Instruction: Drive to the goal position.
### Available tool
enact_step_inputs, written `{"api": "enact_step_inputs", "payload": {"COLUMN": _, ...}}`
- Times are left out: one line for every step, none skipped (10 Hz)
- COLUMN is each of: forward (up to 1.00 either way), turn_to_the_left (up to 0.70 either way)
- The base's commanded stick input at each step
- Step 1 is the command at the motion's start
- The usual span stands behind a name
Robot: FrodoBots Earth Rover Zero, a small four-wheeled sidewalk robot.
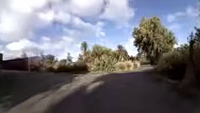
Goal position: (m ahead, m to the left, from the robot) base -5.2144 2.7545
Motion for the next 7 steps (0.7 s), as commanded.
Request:
{"api": "enact_step_inputs", "payload": {"forward": 0.7, "turn_to_the_left": 0.0}}
{"api": "enact_step_inputs", "payload": {"forward": 0.7, "turn_to_the_left": 0.0}}
{"api": "enact_step_inputs", "payload": {"forward": 0.7, "turn_to_the_left": 0.0}}
{"api": "enact_step_inputs", "payload": {"forward": 0.7, "turn_to_the_left": 0.0}}
{"api": "enact_step_inputs", "payload": {"forward": 0.7, "turn_to_the_left": 0.0}}
{"api": "enact_step_inputs", "payload": {"forward": 0.7, "turn_to_the_left": 0.0}}
{"api": "enact_step_inputs", "payload": {"forward": 0.7, "turn_to_the_left": 0.0}}
